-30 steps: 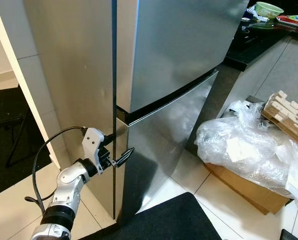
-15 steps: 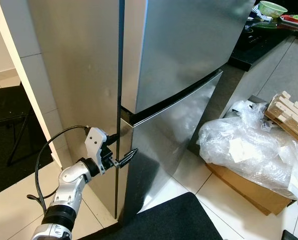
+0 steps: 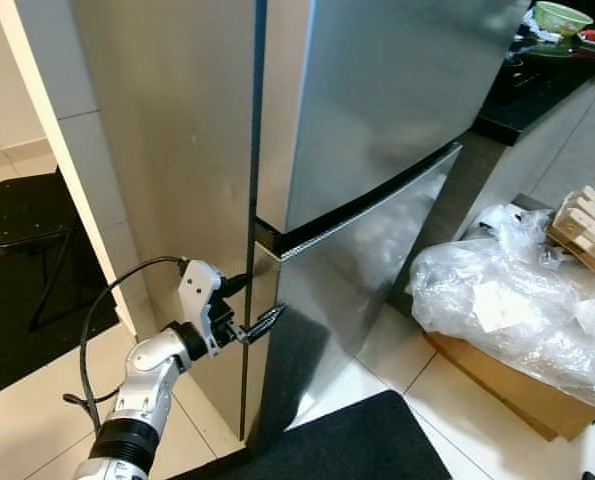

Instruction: Restocking fridge

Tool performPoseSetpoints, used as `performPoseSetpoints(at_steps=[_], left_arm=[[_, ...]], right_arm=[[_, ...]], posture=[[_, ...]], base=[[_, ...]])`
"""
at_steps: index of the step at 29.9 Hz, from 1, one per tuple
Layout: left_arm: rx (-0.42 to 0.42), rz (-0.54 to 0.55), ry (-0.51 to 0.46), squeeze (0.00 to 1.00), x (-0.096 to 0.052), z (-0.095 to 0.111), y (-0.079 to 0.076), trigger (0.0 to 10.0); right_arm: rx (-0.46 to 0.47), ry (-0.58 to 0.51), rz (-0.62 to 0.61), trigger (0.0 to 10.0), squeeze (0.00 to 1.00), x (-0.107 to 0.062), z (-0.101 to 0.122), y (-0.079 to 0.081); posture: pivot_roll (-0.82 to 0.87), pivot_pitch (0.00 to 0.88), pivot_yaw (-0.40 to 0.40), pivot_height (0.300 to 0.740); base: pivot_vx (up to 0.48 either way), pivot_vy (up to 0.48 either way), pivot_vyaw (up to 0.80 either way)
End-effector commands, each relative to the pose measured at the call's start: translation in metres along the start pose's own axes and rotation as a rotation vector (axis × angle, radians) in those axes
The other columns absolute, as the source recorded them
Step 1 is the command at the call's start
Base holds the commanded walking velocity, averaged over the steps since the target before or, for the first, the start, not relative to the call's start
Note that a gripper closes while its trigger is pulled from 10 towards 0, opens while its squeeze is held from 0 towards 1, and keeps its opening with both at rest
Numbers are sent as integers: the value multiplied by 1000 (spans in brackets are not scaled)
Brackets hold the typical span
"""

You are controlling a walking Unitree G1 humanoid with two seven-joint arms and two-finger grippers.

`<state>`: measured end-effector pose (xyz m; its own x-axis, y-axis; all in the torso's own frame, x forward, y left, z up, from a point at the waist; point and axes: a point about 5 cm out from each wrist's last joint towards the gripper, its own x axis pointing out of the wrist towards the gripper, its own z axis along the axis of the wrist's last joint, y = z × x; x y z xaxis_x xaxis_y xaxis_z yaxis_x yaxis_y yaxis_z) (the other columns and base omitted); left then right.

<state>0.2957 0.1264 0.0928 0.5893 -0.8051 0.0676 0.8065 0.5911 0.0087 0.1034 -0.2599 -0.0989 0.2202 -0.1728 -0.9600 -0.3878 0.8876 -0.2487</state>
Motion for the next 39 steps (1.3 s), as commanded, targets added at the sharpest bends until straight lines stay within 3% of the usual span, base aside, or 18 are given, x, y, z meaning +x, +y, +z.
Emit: performPoseSetpoints(at_steps=[1,11,25,32,33,37,39], left_arm=[[-33,-229,27,0,21,-11,-38,10000],[-53,-276,30,0,24,-13,-49,10000],[-54,-283,36,0,25,-14,-52,10000],[-65,-194,93,0,7,-22,-39,10000],[-62,-151,140,0,-4,-28,-33,10000],[-59,-104,184,0,-16,-34,-26,10000],[-50,-17,229,0,-33,-40,-15,10000]], right_arm=[[8,-4,-12,10000,0,0,0,-1],[10,-6,-12,10000,0,0,1,0],[12,-2,-11,10000,0,0,-1,0],[19,1,-7,10000,0,0,-2,1],[18,3,-7,10000,0,0,-2,1],[16,4,-6,10000,0,0,-2,1],[13,5,-7,10000,0,0,-1,0]], posture=[[78,0,-64,740],[78,0,-61,740],[74,0,-59,740],[70,0,-56,740],[72,0,-57,740],[72,0,-57,740],[77,0,-60,740]], base=[[0,0,0],[0,0,0],[0,0,0],[0,0,0],[0,0,0],[0,0,0],[0,0,0]])
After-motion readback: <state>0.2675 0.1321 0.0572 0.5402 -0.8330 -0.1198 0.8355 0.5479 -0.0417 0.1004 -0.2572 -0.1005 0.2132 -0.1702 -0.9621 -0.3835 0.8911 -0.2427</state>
